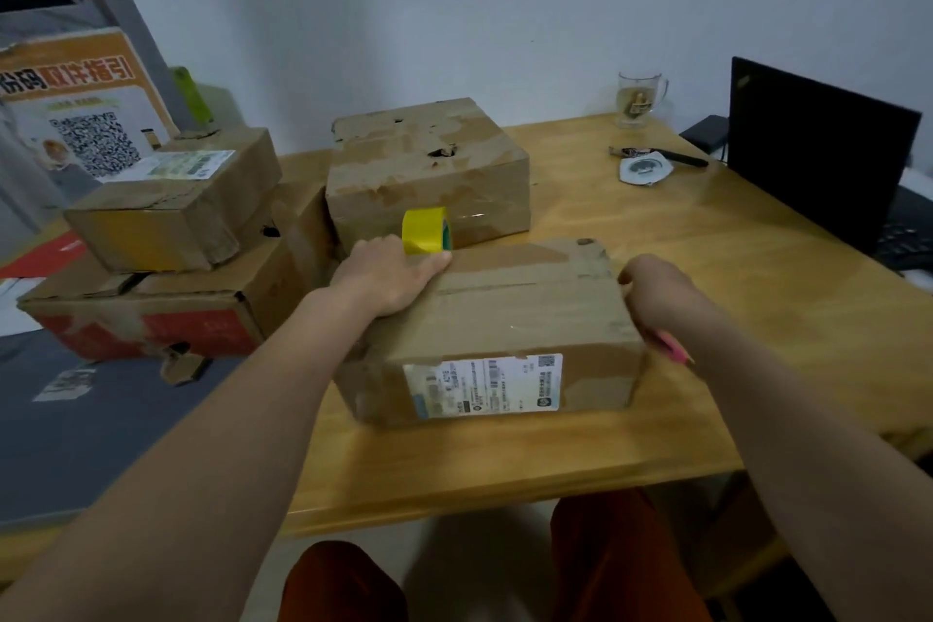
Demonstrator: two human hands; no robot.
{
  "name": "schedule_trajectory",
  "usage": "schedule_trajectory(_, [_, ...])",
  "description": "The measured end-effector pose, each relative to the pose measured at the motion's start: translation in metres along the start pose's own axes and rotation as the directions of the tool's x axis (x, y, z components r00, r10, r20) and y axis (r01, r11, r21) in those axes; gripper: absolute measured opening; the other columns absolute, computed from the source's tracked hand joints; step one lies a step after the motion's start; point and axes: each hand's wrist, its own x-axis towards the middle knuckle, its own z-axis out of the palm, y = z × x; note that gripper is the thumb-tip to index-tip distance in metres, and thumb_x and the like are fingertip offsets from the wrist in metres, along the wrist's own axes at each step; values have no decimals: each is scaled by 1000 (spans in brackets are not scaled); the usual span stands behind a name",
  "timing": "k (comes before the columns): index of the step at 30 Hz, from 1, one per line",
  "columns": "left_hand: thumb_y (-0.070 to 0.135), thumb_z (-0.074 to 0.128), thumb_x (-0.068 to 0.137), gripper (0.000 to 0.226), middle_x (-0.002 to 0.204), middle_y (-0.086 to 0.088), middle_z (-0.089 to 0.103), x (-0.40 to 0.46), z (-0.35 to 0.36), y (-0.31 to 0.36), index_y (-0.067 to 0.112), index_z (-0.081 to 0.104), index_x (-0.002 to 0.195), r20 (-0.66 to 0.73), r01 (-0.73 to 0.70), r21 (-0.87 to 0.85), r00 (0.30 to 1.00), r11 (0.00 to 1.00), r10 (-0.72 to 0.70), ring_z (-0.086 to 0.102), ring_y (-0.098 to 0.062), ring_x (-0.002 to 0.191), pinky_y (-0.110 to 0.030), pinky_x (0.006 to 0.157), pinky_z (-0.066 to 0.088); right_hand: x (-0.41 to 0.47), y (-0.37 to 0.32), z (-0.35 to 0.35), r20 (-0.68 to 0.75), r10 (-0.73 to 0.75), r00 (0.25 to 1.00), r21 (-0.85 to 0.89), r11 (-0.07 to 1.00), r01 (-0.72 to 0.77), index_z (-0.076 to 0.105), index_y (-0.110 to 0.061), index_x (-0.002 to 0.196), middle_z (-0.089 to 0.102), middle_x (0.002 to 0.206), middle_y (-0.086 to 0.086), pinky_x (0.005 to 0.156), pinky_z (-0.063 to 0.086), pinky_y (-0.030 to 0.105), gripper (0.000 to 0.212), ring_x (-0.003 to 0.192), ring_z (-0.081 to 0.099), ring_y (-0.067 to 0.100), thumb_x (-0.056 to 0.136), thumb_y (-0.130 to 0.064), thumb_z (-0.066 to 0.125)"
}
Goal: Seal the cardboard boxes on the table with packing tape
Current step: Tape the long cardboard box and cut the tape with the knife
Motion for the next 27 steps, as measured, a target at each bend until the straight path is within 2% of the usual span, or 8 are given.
schedule_trajectory(4, [87, 39, 78, 79, 99, -3, 62, -8, 3, -12, 15, 54, 106, -88, 76, -9, 993, 997, -76, 58, -25, 88, -37, 64, 39, 7, -19, -29, -179, -35, 983, -49, 998, 27, 65, -5, 101, 62, 98, 16, 69, 50, 40, 16, 83, 57, 30, 95, -10, 52])
schedule_trajectory(6, [87, 43, 76, 80, 105, -2, 60, -8, 1, -18, 17, 53, 113, -26, 124, -86, 992, 988, -127, 56, -23, 87, -35, 64, 40, 8, -35, -46, -294, -133, 946, -34, 991, 128, 64, -3, 93, 59, 94, 16, 62, 43, 36, 16, 78, 54, 31, 93, -5, 49])
schedule_trajectory(8, [84, 47, 77, 82, 117, -5, 58, -7, -1, -22, 17, 54, 123, 102, 192, -212, 980, 958, -173, 53, -23, 92, -34, 71, 41, 2, -55, -58, -410, -266, 873, 61, 947, 317, 67, -4, 94, 63, 98, 13, 70, 49, 40, 18, 86, 58, 32, 93, -5, 48])
schedule_trajectory(12, [81, 57, 73, 79, 123, -5, 65, -6, -1, -31, 20, 65, 122, 363, 321, -431, 917, 843, -164, 64, -25, 105, -42, 100, 48, -23, -98, -67, -355, -451, 819, 640, 521, 564, 66, -14, 90, 71, 83, -5, 70, 58, 35, 22, 81, 67, 16, 94, 1, 51])
schedule_trajectory(16, [83, 63, 64, 78, 111, -3, 73, -3, -5, -38, 25, 69, 116, 472, 395, -540, 873, 743, -122, 69, -23, 103, -44, 100, 51, -25, -134, -54, -46, -620, 784, 972, 152, 177, 54, -10, 101, 68, 101, 19, 70, 60, 37, 12, 83, 70, 33, 102, -8, 42])
schedule_trajectory(20, [69, 77, 49, 84, 109, -7, 75, 0, -1, -41, 17, 72, 114, 528, 439, -660, 849, 610, -40, 70, -24, 105, -44, 102, 51, -9, -149, -31, 51, -417, 908, 989, -104, -103, 52, -8, 89, 67, 87, 13, 67, 56, 33, 12, 76, 65, 28, 99, -15, 51])
schedule_trajectory(24, [47, 84, 50, 68, 100, -9, 76, 5, 3, -42, 14, 72, 108, 499, 408, -778, 863, 479, 76, 73, -19, 86, -35, 81, 57, 4, -137, -12, 126, -185, 975, 989, -58, -139, 54, -13, 80, 56, 56, -2, 52, 39, 23, 17, 54, 47, 13, 90, -21, 66])
schedule_trajectory(27, [35, 79, 62, 51, 95, -9, 76, 9, 4, -39, 14, 72, 108, 408, 350, -868, 907, 353, 103, 73, -19, 80, -33, 77, 58, 9, -130, -8, 166, -215, 962, 965, -167, -204, 55, -14, 81, 54, 56, -1, 49, 34, 22, 14, 49, 42, 11, 91, -19, 65])
